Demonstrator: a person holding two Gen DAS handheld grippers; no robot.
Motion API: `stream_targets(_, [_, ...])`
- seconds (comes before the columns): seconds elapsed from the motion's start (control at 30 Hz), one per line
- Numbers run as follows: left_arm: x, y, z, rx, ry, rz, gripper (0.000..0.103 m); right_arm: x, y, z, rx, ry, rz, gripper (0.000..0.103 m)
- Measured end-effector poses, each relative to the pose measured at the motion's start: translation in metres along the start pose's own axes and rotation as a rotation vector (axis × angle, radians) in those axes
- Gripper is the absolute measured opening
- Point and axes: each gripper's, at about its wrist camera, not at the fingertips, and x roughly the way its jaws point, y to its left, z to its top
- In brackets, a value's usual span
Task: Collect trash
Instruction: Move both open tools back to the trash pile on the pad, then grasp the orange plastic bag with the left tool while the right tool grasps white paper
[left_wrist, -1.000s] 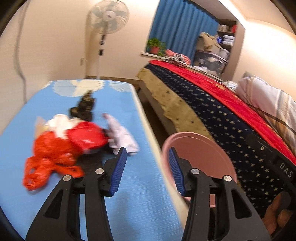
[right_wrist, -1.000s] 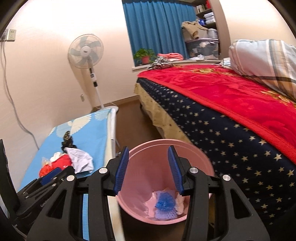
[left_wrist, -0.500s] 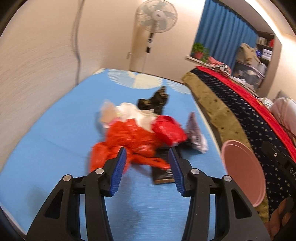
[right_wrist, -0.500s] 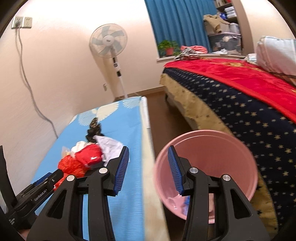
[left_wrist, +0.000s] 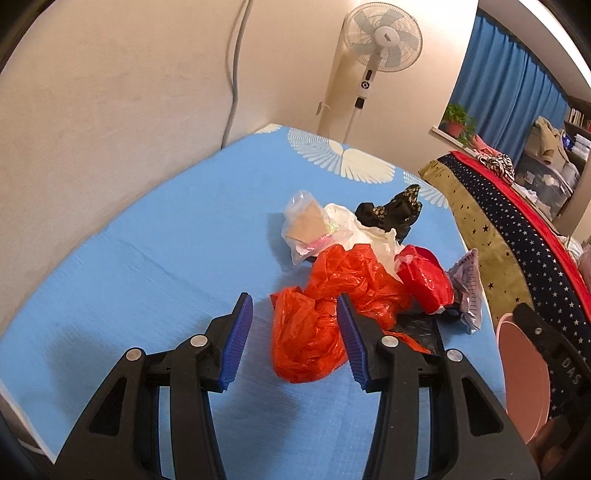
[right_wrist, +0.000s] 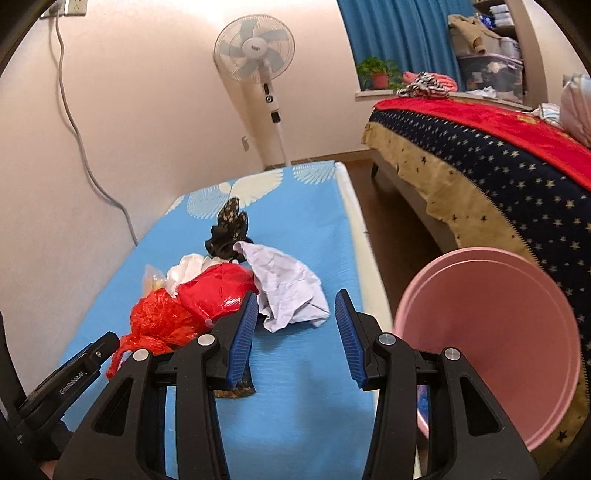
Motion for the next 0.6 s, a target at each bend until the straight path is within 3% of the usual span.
stream_targets(0.6, [0.024,0.001,-0.007,-0.023,0.091,-0.030,0.047,0.052,0.020,-0.002,-0.054,0.107,-0.018,0.044])
